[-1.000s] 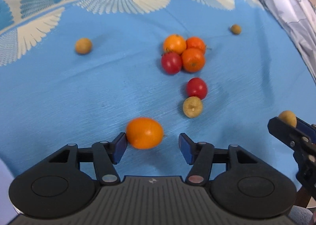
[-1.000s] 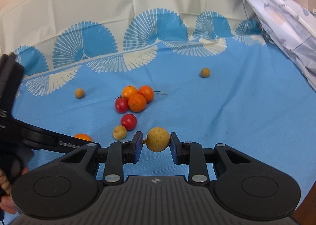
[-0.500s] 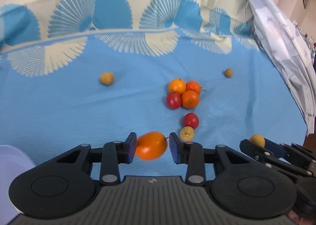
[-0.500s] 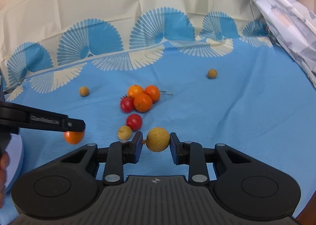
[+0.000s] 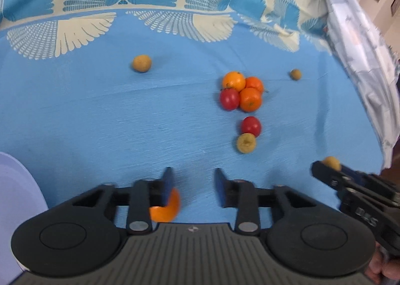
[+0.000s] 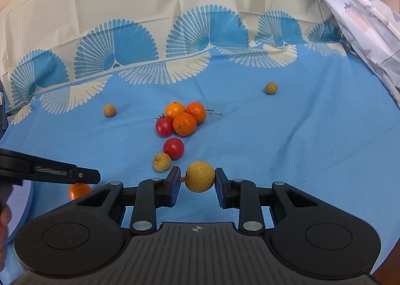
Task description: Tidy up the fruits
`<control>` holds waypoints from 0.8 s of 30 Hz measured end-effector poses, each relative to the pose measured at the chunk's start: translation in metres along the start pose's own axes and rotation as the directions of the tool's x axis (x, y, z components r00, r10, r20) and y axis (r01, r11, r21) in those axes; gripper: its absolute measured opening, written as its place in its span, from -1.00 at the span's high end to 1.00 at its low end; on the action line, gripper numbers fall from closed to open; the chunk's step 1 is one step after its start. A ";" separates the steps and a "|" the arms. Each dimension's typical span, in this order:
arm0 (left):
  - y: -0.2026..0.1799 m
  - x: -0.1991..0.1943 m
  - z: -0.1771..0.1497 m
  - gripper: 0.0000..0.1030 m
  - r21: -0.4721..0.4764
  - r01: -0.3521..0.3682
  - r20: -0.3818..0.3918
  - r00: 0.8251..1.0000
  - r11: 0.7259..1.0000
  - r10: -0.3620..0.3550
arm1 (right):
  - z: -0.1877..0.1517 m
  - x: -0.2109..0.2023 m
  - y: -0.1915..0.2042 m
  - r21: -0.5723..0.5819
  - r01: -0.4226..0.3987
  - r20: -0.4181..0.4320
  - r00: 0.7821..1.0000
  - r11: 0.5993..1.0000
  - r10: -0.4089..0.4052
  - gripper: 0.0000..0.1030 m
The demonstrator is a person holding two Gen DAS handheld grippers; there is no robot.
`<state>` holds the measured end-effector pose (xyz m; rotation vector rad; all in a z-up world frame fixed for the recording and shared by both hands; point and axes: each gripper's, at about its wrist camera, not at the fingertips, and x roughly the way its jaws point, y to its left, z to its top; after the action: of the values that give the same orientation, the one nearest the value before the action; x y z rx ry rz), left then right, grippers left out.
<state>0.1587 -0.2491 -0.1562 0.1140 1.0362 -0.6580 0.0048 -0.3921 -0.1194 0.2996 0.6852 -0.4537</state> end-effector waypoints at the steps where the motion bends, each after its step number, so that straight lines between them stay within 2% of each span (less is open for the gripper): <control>1: 0.000 -0.002 -0.001 -0.44 -0.001 -0.006 0.007 1.000 1.000 0.006 | 0.000 0.002 -0.002 0.004 -0.001 -0.004 1.000 1.000 0.001 0.40; 2: 0.001 -0.005 -0.003 -0.62 -0.002 -0.013 0.019 1.000 1.000 0.013 | -0.001 0.005 -0.003 0.008 -0.004 -0.009 1.000 1.000 0.004 0.40; 3: 0.002 -0.006 -0.006 -0.64 0.001 -0.021 0.022 1.000 1.000 0.021 | -0.001 0.006 -0.004 0.011 -0.006 -0.012 1.000 1.000 0.006 0.40; 8: 0.002 0.004 -0.009 -0.68 0.061 -0.092 0.036 0.995 0.994 0.090 | -0.005 0.015 -0.006 0.018 -0.011 -0.023 1.000 1.000 0.011 0.40; 12: 0.006 0.006 -0.006 -0.68 0.049 -0.100 0.032 0.995 0.994 0.099 | -0.006 0.019 -0.004 0.014 -0.014 -0.031 0.999 1.000 0.014 0.40; 14: 0.011 0.008 -0.005 -0.68 0.032 -0.127 0.023 0.992 0.991 0.126 | -0.006 0.019 -0.003 0.015 -0.015 -0.029 0.999 1.000 0.016 0.40; 19: 0.031 0.022 -0.006 -0.69 -0.059 -0.137 -0.088 0.987 0.989 0.131 | -0.007 0.020 -0.004 0.013 -0.018 -0.030 0.999 1.000 0.018 0.40; 21: 0.031 0.029 -0.005 -0.80 -0.031 -0.145 -0.117 0.983 0.989 0.141 | -0.008 0.020 -0.004 0.012 -0.020 -0.030 0.999 1.000 0.020 0.40; 22: 0.027 0.032 -0.003 -0.95 -0.008 -0.153 -0.131 0.980 0.988 0.151 | -0.008 0.020 -0.003 0.013 -0.020 -0.031 0.999 1.000 0.020 0.40; 24: 0.019 0.045 0.000 -1.00 0.044 -0.194 -0.181 0.963 0.980 0.199 | -0.008 0.020 -0.003 0.012 -0.019 -0.032 0.999 1.000 0.020 0.40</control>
<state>0.1841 -0.2539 -0.1976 0.3016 1.1775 -0.4861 0.0123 -0.3970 -0.1390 0.3248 0.7101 -0.4352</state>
